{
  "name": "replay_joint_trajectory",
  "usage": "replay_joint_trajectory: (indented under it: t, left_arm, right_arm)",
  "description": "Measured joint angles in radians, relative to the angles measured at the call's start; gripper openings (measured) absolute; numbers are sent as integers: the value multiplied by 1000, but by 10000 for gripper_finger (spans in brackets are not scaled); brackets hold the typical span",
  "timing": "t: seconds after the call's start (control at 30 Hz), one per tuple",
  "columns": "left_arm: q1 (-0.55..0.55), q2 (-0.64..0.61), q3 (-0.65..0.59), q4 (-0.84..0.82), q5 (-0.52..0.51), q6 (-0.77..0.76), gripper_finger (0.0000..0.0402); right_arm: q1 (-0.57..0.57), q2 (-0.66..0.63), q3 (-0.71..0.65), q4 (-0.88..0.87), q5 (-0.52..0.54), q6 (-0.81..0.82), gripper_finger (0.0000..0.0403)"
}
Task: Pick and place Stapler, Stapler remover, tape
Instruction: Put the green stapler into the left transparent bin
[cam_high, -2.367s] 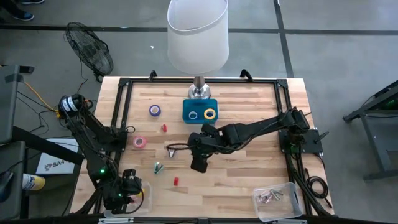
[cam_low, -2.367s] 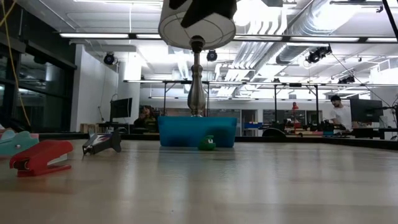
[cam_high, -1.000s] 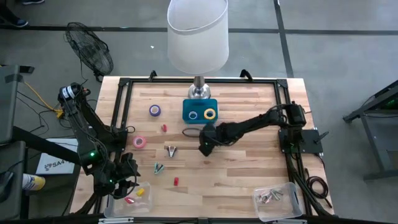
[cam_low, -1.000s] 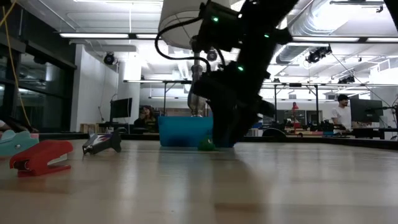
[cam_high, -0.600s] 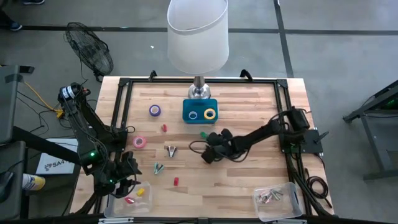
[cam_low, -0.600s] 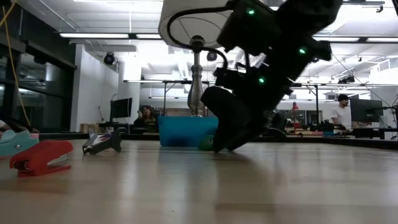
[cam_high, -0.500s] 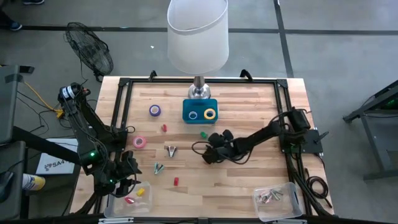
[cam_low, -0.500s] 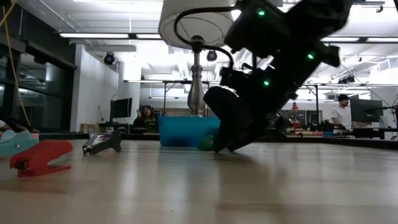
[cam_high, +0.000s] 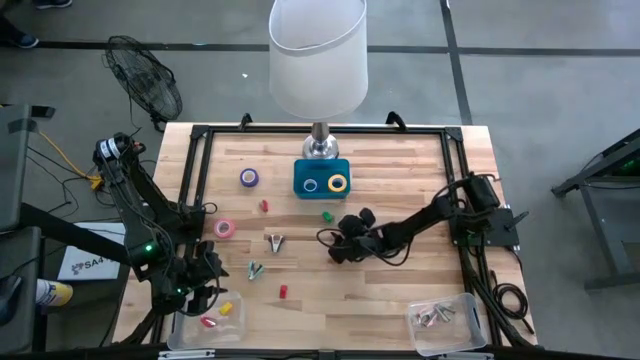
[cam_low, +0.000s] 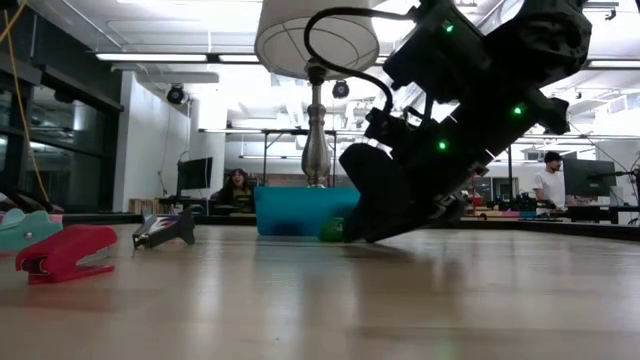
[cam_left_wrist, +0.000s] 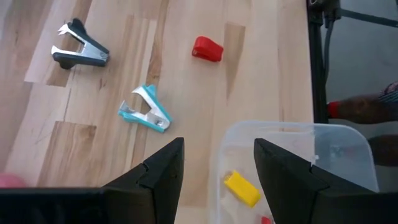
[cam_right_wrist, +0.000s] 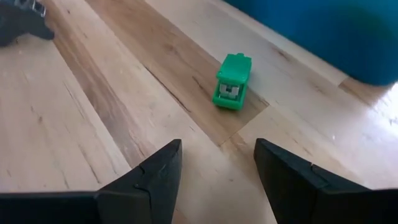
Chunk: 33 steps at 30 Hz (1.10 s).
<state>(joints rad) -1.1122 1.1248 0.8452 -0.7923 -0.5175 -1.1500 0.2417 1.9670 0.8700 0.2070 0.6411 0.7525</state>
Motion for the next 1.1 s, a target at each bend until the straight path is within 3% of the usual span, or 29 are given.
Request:
replay_joint_trajectory:
  t: [0.6, 0.87, 1.1]
  left_arm:
    - [0, 0, 0, -23, -1, -1, 191]
    - [0, 0, 0, -23, -1, -1, 191]
    - [0, 0, 0, -26, 2, -7, 191]
  right_arm:
    - [-94, 3, -2, 62, -13, -45, 197]
    - [-122, 3, -2, 140, -98, -169, 197]
    - [-145, 3, -2, 140, -118, -177, 194]
